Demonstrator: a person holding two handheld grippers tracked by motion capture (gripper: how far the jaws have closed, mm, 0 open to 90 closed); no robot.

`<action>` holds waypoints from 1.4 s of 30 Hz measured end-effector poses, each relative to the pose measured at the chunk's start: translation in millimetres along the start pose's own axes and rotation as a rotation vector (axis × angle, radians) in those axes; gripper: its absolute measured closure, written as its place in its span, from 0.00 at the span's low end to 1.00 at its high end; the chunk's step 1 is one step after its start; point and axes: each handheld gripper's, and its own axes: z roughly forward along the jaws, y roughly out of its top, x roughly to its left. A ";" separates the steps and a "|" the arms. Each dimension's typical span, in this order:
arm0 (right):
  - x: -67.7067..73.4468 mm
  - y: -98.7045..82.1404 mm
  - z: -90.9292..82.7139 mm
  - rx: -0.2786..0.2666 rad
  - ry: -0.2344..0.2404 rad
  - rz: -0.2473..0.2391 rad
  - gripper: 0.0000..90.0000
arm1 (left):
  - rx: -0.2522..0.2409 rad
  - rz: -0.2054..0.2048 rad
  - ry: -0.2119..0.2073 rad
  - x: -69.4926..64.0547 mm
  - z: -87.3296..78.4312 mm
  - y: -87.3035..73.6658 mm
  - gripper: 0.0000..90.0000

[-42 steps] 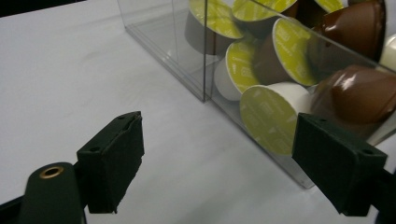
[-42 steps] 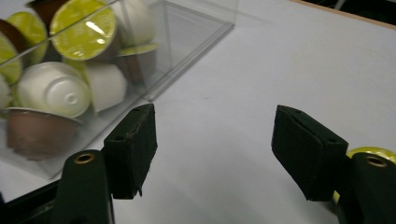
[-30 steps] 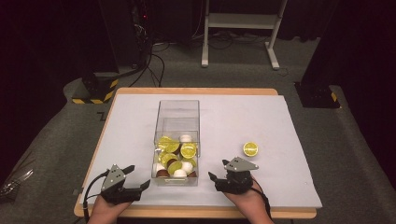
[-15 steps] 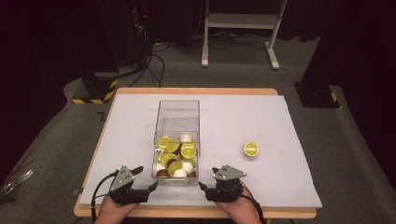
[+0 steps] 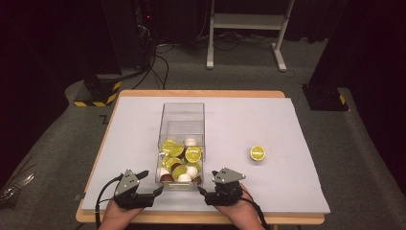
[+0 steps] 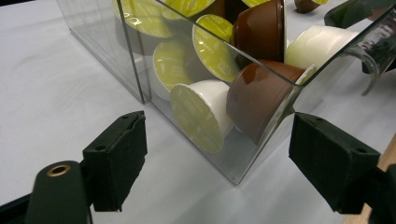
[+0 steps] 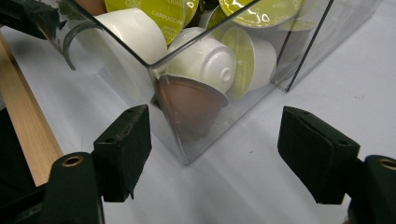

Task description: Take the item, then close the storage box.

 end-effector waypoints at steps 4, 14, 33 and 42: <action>-2.5 2.0 2.6 0.009 0.020 0.008 0.28 | -0.007 -0.015 -0.011 0.4 0.6 0.1 0.21; -3.3 4.6 1.7 0.004 0.017 -0.005 0.26 | 0.005 0.001 -0.020 0.5 4.8 0.7 0.20; -13.2 16.3 -1.5 -0.018 -0.011 -0.015 0.24 | -0.043 -0.030 0.036 9.9 8.9 6.7 0.22; -17.1 17.9 0.8 -0.030 -0.014 -0.007 0.23 | -0.028 0.003 0.063 7.2 14.6 5.7 0.22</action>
